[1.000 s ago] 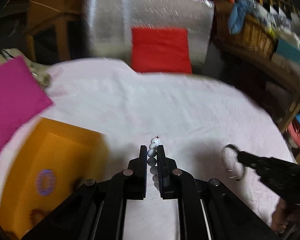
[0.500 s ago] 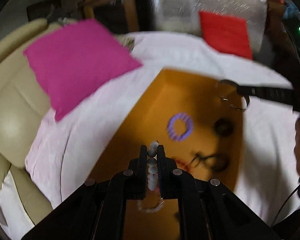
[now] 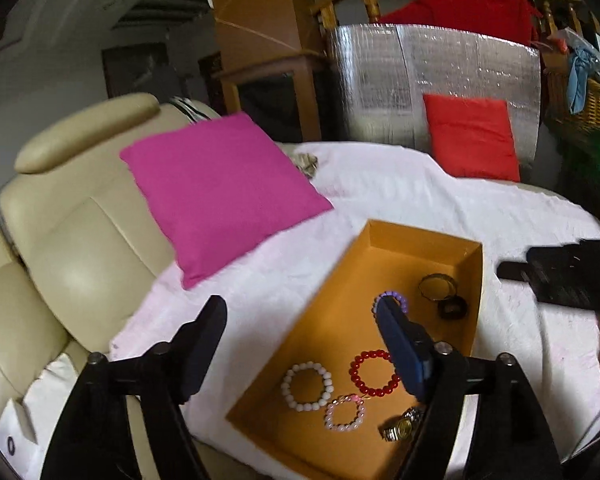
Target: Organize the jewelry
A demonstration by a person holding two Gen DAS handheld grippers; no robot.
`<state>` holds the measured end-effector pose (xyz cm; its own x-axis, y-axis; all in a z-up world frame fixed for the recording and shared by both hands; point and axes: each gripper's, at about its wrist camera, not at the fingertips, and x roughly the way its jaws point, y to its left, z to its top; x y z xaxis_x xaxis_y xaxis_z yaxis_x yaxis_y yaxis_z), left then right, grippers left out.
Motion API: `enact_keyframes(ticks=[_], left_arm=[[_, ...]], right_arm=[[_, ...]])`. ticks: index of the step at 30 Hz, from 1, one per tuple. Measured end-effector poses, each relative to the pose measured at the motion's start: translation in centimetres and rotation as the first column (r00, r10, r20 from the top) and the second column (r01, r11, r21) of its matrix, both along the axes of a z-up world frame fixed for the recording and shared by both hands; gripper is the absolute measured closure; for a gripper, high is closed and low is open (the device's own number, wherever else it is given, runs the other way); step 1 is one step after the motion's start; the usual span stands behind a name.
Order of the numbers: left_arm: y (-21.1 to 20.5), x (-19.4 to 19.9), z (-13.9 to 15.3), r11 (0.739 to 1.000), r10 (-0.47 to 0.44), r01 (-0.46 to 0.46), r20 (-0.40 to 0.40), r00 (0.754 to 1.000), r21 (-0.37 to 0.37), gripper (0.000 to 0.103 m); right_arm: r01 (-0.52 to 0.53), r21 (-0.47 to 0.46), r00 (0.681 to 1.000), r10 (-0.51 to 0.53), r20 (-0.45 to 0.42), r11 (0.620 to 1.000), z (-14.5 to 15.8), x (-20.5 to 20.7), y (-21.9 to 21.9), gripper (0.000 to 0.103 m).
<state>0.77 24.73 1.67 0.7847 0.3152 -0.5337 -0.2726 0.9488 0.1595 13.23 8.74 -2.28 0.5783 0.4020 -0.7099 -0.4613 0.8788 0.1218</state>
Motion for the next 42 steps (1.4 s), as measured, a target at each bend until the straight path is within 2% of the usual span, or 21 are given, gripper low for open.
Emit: enact_keyframes(ticks=[4,10,13,18,21,27,42], left_arm=[[-0.4,-2.2,1.8,0.999,0.036,-0.036,0.013,0.999,0.016,0.02],[-1.2,-5.0,3.6,0.993,0.115,-0.116,0.022,0.993,0.025,0.018],[-1.2,-6.3,4.3,0.983,0.182,-0.183,0.035,0.983,0.018,0.017],[-1.7,-7.8,5.3,0.958,0.275,-0.279,0.063,0.959,0.059,0.016],[-1.7,-8.6,5.9,0.958,0.278,-0.281,0.07,0.958,0.049,0.016],[-2.4,-9.2,6.6,0.949,0.288,-0.296,0.092,0.953,0.105,0.016],[-1.6,-9.6,6.9,0.96,0.268,-0.273,0.072,0.961,0.064,0.016]], right_arm=[[-0.069,-0.032,0.997,0.069,0.027,0.997,1.3,-5.8,0.2,0.044],[-0.08,-0.057,0.995,0.083,0.056,0.995,3.2,-11.5,-0.1,0.044],[-0.051,-0.041,0.997,0.053,0.051,0.998,3.7,-12.8,-0.2,0.043],[-0.025,-0.048,0.998,0.028,0.062,0.999,4.0,-14.8,0.6,0.043],[-0.02,-0.052,0.996,0.025,0.082,0.998,4.1,-15.7,0.9,0.041],[-0.02,-0.041,0.995,0.024,0.095,0.999,4.2,-16.2,0.9,0.041],[0.009,-0.024,0.991,-0.005,0.132,1.0,4.9,-16.5,1.0,0.041]])
